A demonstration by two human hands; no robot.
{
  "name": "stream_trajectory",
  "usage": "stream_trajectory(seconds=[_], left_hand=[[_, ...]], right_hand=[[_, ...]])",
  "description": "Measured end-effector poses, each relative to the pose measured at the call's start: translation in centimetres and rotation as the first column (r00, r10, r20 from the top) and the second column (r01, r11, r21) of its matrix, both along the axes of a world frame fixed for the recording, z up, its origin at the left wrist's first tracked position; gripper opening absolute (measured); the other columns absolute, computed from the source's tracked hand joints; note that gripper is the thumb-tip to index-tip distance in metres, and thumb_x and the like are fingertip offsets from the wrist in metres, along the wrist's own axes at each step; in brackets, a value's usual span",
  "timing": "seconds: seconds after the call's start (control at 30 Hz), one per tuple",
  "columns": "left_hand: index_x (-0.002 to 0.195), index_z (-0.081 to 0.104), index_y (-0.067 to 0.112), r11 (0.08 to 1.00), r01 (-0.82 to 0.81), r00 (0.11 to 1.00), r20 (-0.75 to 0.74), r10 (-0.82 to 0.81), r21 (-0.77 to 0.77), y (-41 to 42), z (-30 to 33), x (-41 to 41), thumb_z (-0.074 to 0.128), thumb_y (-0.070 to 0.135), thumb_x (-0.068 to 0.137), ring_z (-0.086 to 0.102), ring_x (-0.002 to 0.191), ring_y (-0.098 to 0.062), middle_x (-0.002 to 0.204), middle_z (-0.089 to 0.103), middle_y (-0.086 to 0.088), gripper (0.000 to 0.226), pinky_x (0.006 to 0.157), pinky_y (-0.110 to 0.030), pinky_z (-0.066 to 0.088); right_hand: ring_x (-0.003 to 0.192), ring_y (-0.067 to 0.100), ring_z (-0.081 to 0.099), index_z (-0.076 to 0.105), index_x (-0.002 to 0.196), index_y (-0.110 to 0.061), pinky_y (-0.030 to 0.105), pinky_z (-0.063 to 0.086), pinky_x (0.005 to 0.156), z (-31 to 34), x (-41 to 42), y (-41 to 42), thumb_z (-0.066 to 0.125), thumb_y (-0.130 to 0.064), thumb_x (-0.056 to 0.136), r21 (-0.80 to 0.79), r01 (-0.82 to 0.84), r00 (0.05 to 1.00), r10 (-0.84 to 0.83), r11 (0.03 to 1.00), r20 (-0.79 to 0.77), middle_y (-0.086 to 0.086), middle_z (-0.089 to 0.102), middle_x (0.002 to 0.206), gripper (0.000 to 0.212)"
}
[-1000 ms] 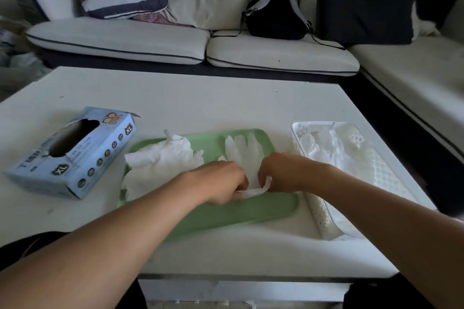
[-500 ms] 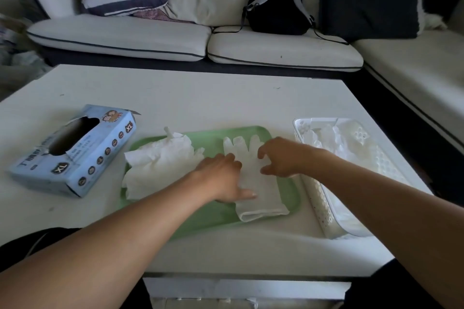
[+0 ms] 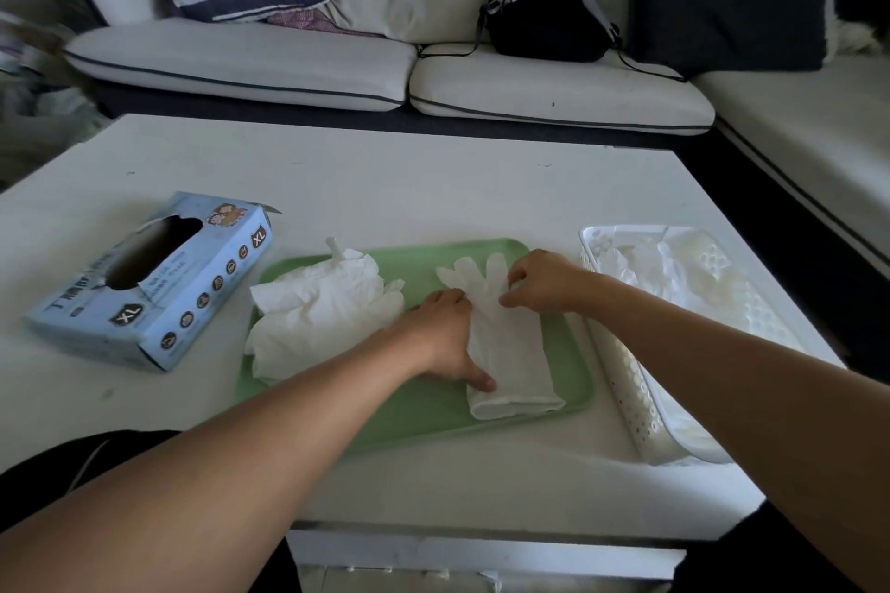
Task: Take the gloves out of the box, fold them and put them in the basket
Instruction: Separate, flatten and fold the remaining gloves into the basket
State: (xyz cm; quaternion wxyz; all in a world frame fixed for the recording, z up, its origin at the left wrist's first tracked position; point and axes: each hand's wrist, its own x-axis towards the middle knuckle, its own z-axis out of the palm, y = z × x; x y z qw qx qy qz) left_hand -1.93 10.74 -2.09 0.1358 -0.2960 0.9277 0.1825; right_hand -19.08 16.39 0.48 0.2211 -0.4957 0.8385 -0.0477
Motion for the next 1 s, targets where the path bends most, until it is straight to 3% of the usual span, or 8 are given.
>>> stream_trajectory(seconds=[0.27, 0.37, 0.43, 0.53, 0.63, 0.83, 0.9, 1.0], left_hand=[[0.152, 0.033, 0.011, 0.998, -0.003, 0.999, 0.038, 0.005, -0.062, -0.1, 0.7, 0.2, 0.081, 0.068, 0.067, 0.023, 0.148, -0.029, 0.160, 0.025, -0.010, 0.114, 0.118, -0.045, 0.031], [0.151, 0.032, 0.011, 0.998, -0.010, 0.996, 0.092, 0.017, -0.069, 0.1, 1.3, 0.3, 0.081, 0.072, 0.064, 0.019, 0.149, -0.034, 0.160, 0.022, -0.015, 0.117, 0.117, -0.047, 0.032], [0.150, 0.030, 0.008, 0.995, 0.005, 0.994, 0.112, 0.006, -0.095, 0.4, 1.4, 0.5, 0.080, 0.074, 0.064, 0.016, 0.151, -0.037, 0.162, 0.018, -0.018, 0.120, 0.119, -0.048, 0.030], [0.150, 0.030, 0.009, 0.992, 0.054, 0.991, 0.130, -0.039, -0.115, 0.9, 1.0, 1.2, 0.077, 0.078, 0.062, 0.017, 0.150, -0.034, 0.163, 0.016, -0.015, 0.122, 0.119, -0.046, 0.029], [0.146, 0.035, 0.011, 0.995, 0.077, 0.996, 0.043, -0.074, -0.070, 0.8, 1.1, 1.8, 0.078, 0.076, 0.063, 0.027, 0.145, -0.027, 0.155, 0.029, -0.008, 0.114, 0.115, -0.042, 0.035], [0.138, 0.056, 0.025, 0.998, 0.060, 0.954, -0.296, -0.049, 0.027, -3.4, 8.3, 4.2, 0.082, 0.048, 0.078, 0.059, 0.120, -0.015, 0.133, 0.062, 0.005, 0.069, 0.100, -0.032, 0.047], [0.138, 0.055, 0.031, 0.997, -0.033, 0.970, -0.241, 0.016, -0.068, -6.0, 9.6, 6.8, 0.086, 0.041, 0.077, 0.058, 0.120, -0.015, 0.135, 0.059, 0.008, 0.069, 0.098, -0.033, 0.048], [0.153, 0.035, 0.033, 0.983, -0.132, 0.982, 0.115, 0.146, -0.126, -8.6, 9.7, 10.6, 0.090, 0.044, 0.070, 0.047, 0.135, -0.022, 0.155, 0.038, 0.008, 0.101, 0.109, -0.038, 0.043]], right_hand=[[0.127, 0.029, 0.050, 0.053, 0.135, -0.008, 0.030, 0.042, 0.091, -0.6, 0.3, -0.3, 0.078, -0.029, 0.082, -0.086, -0.014, 0.999, 0.009, 0.996, -0.054, 0.013, 0.051, 0.133, 0.062], [0.100, 0.021, 0.057, 0.062, 0.119, -0.014, 0.027, 0.044, 0.078, 0.1, 1.1, -0.1, 0.081, -0.026, 0.076, -0.124, -0.077, 0.994, 0.065, 0.989, -0.093, 0.009, 0.059, 0.119, 0.048], [0.083, 0.018, 0.061, 0.068, 0.099, -0.013, 0.026, 0.045, 0.063, 0.9, 2.1, 0.2, 0.087, -0.028, 0.072, 0.016, -0.207, 0.968, 0.207, 0.978, -0.140, 0.006, 0.068, 0.099, 0.036], [0.062, 0.013, 0.061, 0.069, 0.087, -0.012, 0.021, 0.050, 0.060, 1.1, 3.6, 1.3, 0.089, -0.027, 0.073, 0.318, -0.365, 0.929, 0.366, 0.875, 0.057, 0.005, 0.068, 0.078, 0.028], [0.052, 0.009, 0.062, 0.068, 0.080, -0.017, 0.026, 0.057, 0.066, 0.9, 4.2, 2.1, 0.087, -0.022, 0.076, 0.373, -0.423, 0.906, 0.400, 0.826, 0.141, 0.003, 0.068, 0.070, 0.020], [0.073, 0.009, 0.062, 0.073, 0.090, -0.022, 0.024, 0.047, 0.076, 2.1, 6.2, 1.4, 0.073, -0.025, 0.087, -0.156, -0.443, 0.896, 0.440, 0.883, -0.054, -0.010, 0.068, 0.084, 0.004], [0.087, 0.008, 0.063, 0.071, 0.112, -0.024, 0.024, 0.047, 0.081, 1.6, 8.0, 1.0, 0.073, -0.028, 0.089, -0.302, -0.417, 0.895, 0.446, 0.857, 0.031, -0.009, 0.069, 0.104, 0.024], [0.123, 0.017, 0.051, 0.051, 0.143, -0.030, 0.030, 0.042, 0.101, 0.6, 11.5, 0.0, 0.070, -0.035, 0.091, -0.362, -0.514, 0.834, 0.552, 0.778, 0.001, -0.006, 0.052, 0.144, 0.055]])
